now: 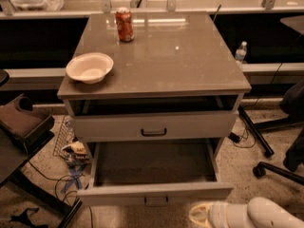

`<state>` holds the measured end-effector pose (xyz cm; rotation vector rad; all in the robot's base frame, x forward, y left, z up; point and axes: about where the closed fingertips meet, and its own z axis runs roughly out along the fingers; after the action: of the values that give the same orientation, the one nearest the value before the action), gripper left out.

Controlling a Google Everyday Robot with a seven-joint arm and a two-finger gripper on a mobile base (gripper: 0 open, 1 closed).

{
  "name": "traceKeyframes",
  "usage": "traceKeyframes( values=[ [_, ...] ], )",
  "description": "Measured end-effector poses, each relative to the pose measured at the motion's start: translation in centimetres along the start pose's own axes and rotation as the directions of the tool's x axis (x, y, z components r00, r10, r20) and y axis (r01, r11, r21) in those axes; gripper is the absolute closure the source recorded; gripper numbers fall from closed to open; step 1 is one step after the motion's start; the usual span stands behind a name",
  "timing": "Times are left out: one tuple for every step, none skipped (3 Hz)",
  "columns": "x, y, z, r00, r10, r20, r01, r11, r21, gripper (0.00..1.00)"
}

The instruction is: Close middle drawer

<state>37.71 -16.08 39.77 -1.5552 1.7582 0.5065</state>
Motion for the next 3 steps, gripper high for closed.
traceKeyframes(
  values=[
    [-1.2, -4.5, 2.5, 0.997, -0.044, 0.055, 0.045, 0.999, -0.005, 1.0],
    [-2.4, -8.0, 5.0, 0.991, -0.082, 0.105, 0.085, 0.9961, -0.023, 1.0],
    [-2.4, -8.0, 5.0, 0.991, -0.082, 0.105, 0.085, 0.9961, -0.023, 1.0]
  ],
)
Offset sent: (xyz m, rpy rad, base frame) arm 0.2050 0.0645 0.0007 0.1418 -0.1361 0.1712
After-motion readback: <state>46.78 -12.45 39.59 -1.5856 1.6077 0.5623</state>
